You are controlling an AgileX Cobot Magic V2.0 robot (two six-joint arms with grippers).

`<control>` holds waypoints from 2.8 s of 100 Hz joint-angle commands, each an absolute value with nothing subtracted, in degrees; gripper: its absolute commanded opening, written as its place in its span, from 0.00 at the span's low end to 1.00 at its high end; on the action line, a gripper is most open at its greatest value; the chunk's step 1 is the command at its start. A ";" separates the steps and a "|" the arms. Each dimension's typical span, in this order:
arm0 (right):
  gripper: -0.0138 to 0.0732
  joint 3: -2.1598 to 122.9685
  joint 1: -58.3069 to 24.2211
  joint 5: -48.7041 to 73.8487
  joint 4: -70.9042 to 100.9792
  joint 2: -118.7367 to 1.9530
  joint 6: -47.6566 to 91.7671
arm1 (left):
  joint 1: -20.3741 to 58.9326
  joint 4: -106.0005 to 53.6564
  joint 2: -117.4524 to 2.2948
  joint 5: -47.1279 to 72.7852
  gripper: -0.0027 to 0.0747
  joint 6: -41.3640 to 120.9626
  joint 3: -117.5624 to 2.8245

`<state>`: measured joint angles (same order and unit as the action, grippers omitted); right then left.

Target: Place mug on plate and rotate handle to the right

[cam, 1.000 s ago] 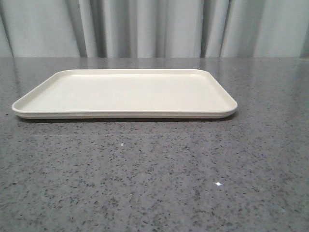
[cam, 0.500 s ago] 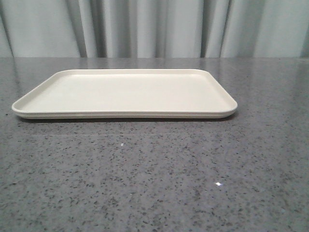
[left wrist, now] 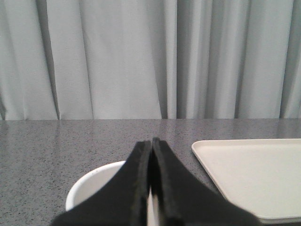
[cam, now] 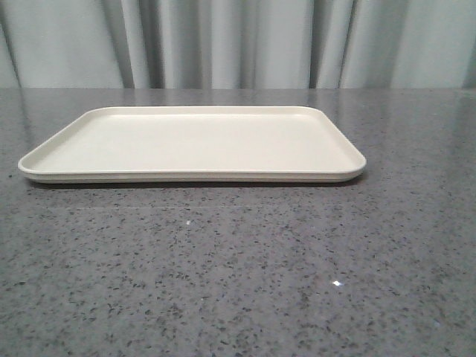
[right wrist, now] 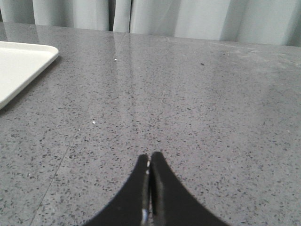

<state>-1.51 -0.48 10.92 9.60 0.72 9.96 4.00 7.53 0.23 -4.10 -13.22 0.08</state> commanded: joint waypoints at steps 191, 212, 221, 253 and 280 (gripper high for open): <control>0.02 56.66 -0.48 22.03 17.00 -32.66 22.14 | 3.80 9.50 -25.61 24.06 0.01 -13.94 -55.35; 0.15 57.90 -0.48 24.04 17.00 -34.30 22.19 | 3.80 9.57 -33.55 36.36 0.01 -12.95 -62.69; 0.26 57.90 -0.48 24.04 17.00 -34.30 22.19 | 3.80 9.57 -36.19 39.21 0.01 -11.93 -65.18; 0.46 57.90 -0.48 23.62 17.00 -34.30 22.19 | 3.80 8.87 -41.71 45.00 0.03 -11.21 -72.46; 0.48 57.90 -0.48 21.32 17.00 -34.30 22.19 | 3.80 7.93 -44.80 48.89 0.40 -9.85 -75.62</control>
